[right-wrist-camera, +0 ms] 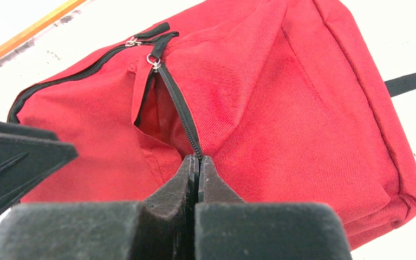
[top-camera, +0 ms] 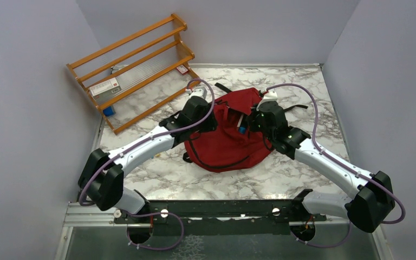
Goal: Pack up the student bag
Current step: Place the stationery in the student bag, then pick up the stationery from the center of the board.
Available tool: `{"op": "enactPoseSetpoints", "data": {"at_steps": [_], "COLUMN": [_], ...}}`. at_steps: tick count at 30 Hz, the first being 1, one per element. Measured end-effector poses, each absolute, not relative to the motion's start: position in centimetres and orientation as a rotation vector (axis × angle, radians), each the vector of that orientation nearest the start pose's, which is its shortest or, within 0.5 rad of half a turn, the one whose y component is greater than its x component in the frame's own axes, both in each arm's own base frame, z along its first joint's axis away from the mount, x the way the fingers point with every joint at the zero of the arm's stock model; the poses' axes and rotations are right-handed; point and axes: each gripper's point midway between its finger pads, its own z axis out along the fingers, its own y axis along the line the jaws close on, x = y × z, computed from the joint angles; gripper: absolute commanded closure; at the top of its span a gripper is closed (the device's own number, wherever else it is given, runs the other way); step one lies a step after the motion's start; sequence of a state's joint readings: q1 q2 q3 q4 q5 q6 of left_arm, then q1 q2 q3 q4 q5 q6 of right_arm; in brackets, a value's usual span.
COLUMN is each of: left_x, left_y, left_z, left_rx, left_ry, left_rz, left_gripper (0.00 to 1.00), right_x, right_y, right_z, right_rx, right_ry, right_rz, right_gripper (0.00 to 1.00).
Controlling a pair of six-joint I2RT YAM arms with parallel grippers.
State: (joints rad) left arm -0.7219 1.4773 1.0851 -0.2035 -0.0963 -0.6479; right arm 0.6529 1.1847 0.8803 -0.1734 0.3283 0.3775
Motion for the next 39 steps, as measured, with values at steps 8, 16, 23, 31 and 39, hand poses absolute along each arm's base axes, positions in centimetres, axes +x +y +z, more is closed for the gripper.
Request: {"op": "enactPoseSetpoints", "data": {"at_steps": [8, 16, 23, 31, 39], "left_x": [30.1, 30.5, 30.9, 29.2, 29.5], "left_y": [-21.4, -12.2, -5.7, -3.4, -3.4], "left_z": [14.4, 13.7, 11.6, 6.1, 4.6], "left_rx": [-0.109, -0.367, -0.582, -0.688, -0.686], "left_ry": [2.303, 2.297, 2.322, 2.476, 2.515], "left_rz": [-0.372, -0.192, -0.058, 0.008, 0.016], "left_gripper": [0.52, 0.50, 0.51, 0.53, 0.54], "right_x": [32.2, 32.2, 32.1, 32.0, 31.9], "right_y": [19.1, 18.9, 18.9, 18.8, 18.7], "right_z": [19.5, 19.3, 18.9, 18.7, 18.4], "right_rx": [-0.071, -0.068, -0.070, -0.071, -0.070], "right_ry": [2.031, 2.035, 2.042, 2.047, 2.050], "right_rz": [0.304, 0.295, 0.292, 0.288, 0.282], "right_gripper": [0.99, 0.99, 0.99, 0.99, 0.99]}}
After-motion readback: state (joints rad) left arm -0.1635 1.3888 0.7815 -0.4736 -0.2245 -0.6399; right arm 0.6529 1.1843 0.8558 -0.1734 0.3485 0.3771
